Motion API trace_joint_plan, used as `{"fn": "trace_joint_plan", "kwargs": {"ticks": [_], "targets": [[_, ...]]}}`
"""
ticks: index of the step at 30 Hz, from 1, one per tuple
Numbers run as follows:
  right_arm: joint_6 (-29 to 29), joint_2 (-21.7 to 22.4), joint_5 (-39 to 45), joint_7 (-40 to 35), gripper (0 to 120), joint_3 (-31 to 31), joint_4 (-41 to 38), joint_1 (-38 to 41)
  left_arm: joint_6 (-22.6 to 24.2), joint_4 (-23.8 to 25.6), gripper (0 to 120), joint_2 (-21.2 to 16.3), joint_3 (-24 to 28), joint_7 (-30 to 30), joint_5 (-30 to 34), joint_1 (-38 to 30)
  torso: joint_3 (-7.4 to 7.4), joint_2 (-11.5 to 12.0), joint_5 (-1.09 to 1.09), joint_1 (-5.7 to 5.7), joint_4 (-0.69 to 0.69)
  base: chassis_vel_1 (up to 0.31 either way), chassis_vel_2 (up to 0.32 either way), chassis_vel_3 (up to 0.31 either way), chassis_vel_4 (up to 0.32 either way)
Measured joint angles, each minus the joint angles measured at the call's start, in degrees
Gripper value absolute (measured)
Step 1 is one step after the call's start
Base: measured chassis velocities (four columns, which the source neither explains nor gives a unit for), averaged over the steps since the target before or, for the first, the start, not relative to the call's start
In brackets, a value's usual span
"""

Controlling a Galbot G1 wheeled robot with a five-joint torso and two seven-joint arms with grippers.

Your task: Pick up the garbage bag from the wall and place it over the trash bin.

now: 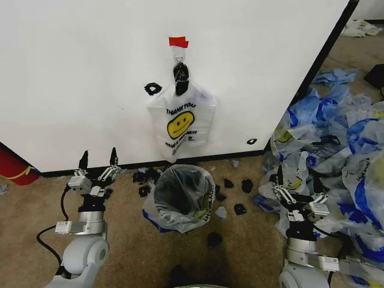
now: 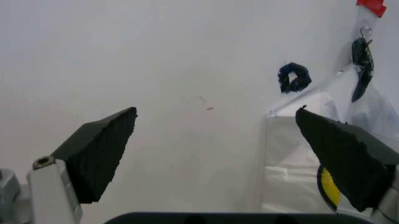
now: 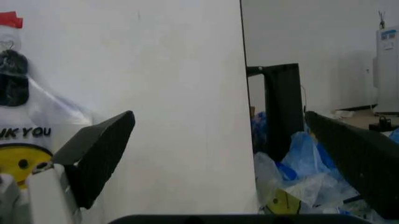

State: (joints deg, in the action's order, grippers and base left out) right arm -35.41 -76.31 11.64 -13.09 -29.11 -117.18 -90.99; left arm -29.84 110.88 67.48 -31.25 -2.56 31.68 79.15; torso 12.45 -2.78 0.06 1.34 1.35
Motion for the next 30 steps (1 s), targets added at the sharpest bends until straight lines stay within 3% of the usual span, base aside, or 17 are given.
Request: {"fn": "trace_joint_plan", "kwargs": {"ticks": [30], "targets": [[0.0,0.0,0.0,0.0,100,0.0,0.0,0.0,0.0,0.01,100,0.0,0.0,0.0,0.0,0.0,0.0,0.0,0.0,0.0,0.0,0.0,0.0,0.0,0.0]]}}
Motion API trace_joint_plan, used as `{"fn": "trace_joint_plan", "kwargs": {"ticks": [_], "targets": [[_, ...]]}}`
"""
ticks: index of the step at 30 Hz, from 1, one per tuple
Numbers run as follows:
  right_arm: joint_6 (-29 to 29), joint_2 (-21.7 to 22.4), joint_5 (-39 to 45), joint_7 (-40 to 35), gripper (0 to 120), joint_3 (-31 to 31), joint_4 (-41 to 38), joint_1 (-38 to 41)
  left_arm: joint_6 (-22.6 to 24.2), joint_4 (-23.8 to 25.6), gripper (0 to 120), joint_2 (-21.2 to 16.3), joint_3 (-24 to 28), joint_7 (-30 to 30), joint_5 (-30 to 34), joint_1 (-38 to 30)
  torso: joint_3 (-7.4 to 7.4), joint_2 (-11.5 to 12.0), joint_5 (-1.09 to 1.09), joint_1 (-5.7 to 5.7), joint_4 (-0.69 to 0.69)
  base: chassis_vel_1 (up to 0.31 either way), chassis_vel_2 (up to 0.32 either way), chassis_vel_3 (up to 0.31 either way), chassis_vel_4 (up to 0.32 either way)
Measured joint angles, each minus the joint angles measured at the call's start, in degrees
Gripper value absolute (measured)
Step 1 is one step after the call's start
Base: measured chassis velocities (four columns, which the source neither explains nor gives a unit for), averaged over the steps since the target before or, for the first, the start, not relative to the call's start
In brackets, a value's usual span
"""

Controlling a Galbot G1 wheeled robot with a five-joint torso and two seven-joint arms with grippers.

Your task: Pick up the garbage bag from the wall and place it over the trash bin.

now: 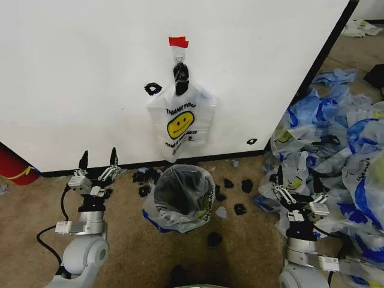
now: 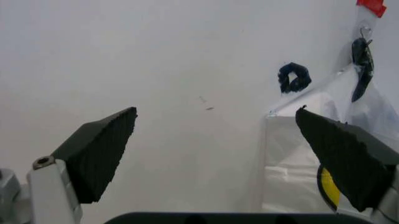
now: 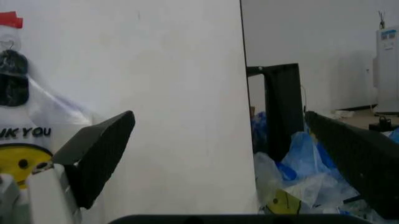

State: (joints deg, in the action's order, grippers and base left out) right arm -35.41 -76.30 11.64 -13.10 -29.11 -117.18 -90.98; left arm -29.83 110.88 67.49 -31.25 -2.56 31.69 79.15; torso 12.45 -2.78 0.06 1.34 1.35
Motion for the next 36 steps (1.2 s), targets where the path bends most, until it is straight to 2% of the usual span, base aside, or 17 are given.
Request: {"fn": "trace_joint_plan", "kwargs": {"ticks": [36], "targets": [[0.0,0.0,0.0,0.0,100,0.0,0.0,0.0,0.0,0.0,100,0.0,0.0,0.0,0.0,0.0,0.0,0.0,0.0,0.0,0.0,0.0,0.0,0.0,0.0]]}}
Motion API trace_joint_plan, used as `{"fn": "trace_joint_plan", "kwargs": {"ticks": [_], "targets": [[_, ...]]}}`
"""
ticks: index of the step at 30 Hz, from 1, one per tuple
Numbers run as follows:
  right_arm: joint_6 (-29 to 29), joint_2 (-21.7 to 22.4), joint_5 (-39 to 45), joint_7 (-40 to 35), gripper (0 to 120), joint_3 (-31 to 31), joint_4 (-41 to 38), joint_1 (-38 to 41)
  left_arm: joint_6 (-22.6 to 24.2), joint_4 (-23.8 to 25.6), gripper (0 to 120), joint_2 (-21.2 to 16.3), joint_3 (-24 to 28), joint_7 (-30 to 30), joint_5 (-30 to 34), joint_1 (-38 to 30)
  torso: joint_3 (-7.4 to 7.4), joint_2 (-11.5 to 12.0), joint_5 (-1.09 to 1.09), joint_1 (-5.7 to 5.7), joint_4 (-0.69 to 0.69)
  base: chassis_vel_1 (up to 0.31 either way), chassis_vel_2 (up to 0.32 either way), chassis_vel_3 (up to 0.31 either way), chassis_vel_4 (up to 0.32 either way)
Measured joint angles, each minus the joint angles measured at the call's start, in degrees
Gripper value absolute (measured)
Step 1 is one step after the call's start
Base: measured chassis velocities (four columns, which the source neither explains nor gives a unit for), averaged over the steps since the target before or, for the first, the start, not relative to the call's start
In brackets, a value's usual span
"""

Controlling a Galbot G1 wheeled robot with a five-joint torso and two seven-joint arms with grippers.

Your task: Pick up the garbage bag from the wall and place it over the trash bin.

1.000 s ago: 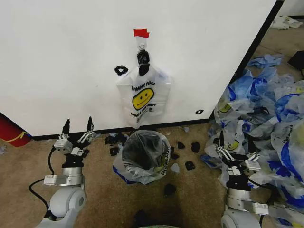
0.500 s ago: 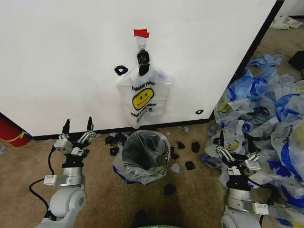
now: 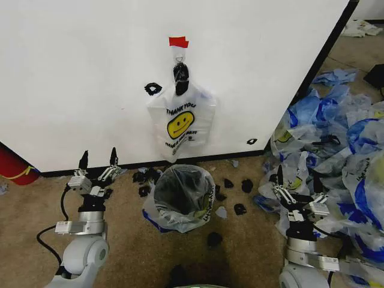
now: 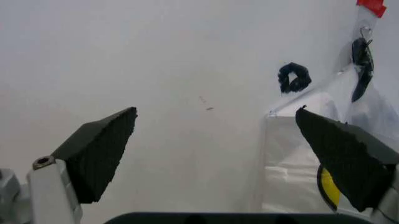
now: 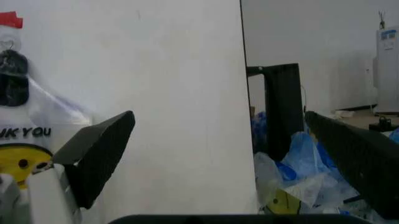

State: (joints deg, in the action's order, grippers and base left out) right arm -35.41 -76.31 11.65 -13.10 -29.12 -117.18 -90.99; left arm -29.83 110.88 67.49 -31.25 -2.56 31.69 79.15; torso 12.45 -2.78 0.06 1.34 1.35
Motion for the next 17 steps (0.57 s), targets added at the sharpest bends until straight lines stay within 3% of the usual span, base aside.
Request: {"fn": "trace_joint_plan", "kwargs": {"ticks": [17], "targets": [[0.0,0.0,0.0,0.0,100,0.0,0.0,0.0,0.0,0.0,100,0.0,0.0,0.0,0.0,0.0,0.0,0.0,0.0,0.0,0.0,0.0,0.0,0.0,0.0]]}}
